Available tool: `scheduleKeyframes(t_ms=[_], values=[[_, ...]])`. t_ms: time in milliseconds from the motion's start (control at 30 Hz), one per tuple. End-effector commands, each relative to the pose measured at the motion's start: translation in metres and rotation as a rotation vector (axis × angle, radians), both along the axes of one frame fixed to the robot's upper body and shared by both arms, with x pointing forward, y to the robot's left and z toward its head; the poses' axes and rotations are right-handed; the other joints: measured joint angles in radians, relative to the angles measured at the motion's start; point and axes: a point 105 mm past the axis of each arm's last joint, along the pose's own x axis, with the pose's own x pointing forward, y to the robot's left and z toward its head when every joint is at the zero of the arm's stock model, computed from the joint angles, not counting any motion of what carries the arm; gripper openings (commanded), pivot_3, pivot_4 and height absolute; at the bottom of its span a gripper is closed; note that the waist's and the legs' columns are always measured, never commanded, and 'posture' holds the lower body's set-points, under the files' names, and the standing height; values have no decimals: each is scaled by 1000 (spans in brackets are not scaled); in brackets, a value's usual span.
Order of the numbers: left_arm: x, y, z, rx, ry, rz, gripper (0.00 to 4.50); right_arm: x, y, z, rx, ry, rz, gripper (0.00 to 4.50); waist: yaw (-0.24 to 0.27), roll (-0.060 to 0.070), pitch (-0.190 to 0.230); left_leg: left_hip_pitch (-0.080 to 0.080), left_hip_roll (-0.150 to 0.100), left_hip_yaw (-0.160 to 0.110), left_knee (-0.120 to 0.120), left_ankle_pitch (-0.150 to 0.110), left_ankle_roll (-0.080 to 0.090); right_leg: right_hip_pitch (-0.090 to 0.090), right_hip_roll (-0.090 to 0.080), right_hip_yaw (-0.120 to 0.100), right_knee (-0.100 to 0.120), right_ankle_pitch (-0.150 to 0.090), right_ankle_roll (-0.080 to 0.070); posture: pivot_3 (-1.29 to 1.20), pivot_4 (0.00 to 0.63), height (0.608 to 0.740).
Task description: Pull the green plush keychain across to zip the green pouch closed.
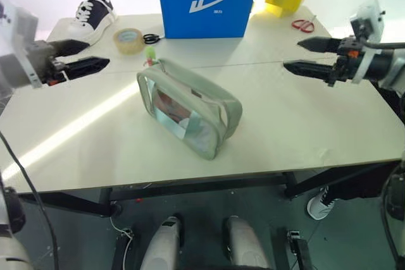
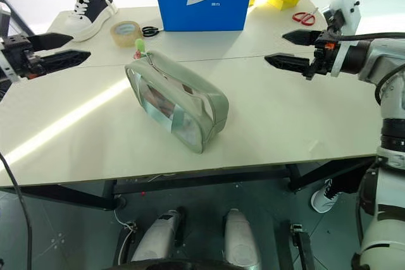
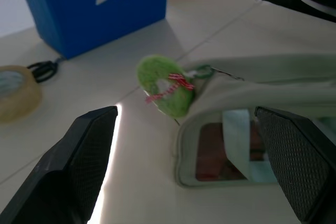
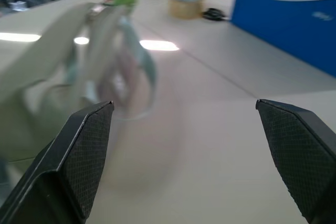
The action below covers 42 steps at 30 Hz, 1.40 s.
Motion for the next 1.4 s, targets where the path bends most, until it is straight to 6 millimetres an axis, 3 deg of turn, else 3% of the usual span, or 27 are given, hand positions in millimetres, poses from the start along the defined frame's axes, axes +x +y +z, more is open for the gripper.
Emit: scheduleKeyframes(t_ms=[33, 300, 400, 667, 767, 967, 1000, 1100, 1167, 1400], values=[[-13, -7, 10, 46, -28, -65, 4469, -14, 14, -3, -53, -32, 71, 4500, 1, 0, 0, 0, 0, 0, 0, 0, 0, 0, 0, 0, 0, 0, 0, 0, 150, 740], [-16, -18, 8, 35, -33, -76, 4469, -22, 29, -35, -153, -18, 120, 4500, 17, 0, 0, -10, 0, 0, 4, 0, 0, -7, -1, 0, -2, 2, 3, 0, 150, 740], [-20, -30, 12, 27, -37, -123, 4469, -23, 36, -41, -161, -17, 156, 4500, 17, 0, 0, -12, -1, 0, 4, 0, 0, -9, 0, 0, -1, 3, 4, 0, 150, 740], [-45, -65, -5, 108, 8, -271, 4469, -11, 60, -56, -176, -9, 221, 4500, 15, 0, 0, -12, 0, 1, 4, 0, 0, -10, 0, 1, 0, 3, 4, 0, 150, 740], [-44, -65, -9, 119, 11, -261, 4500, -1, 63, -59, -162, -12, 200, 3569, 16, 0, 0, -12, 0, 1, 5, 1, 0, -10, 0, 1, 2, 3, 4, 0, 150, 740], [-43, -55, -1, 131, -26, -204, 4500, 54, 65, -39, -233, -221, 54, 347, 12, 0, 0, -11, -1, 2, 6, 1, -2, -11, 0, 1, 5, 3, 3, 0, 150, 740], [-42, -55, -1, 126, -28, -203, 4500, 66, 65, -35, -249, -266, 9, 14, 13, 0, 0, -11, -1, 2, 6, 2, -2, -12, 0, 1, 6, 3, 3, 0, 150, 740], [-39, -58, -5, 132, -30, -204, 4500, 87, 69, -22, -283, -371, -55, 14, 14, 0, 0, -12, -1, 2, 6, 3, -5, -15, 0, 2, 10, 3, 3, 0, 150, 740], [-38, -57, -10, 142, -24, -200, 4500, 91, 77, -15, -288, -399, -30, 14, 15, 0, 0, -12, -1, 2, 5, 4, -6, -16, 0, 2, 12, 3, 3, 0, 150, 740], [-35, -62, -18, 115, -13, -202, 4500, 100, 69, -26, -340, -378, -20, 14, 14, 0, 0, -12, -1, 1, 4, 5, -7, -17, 1, 2, 13, 3, 4, 0, 150, 740]])
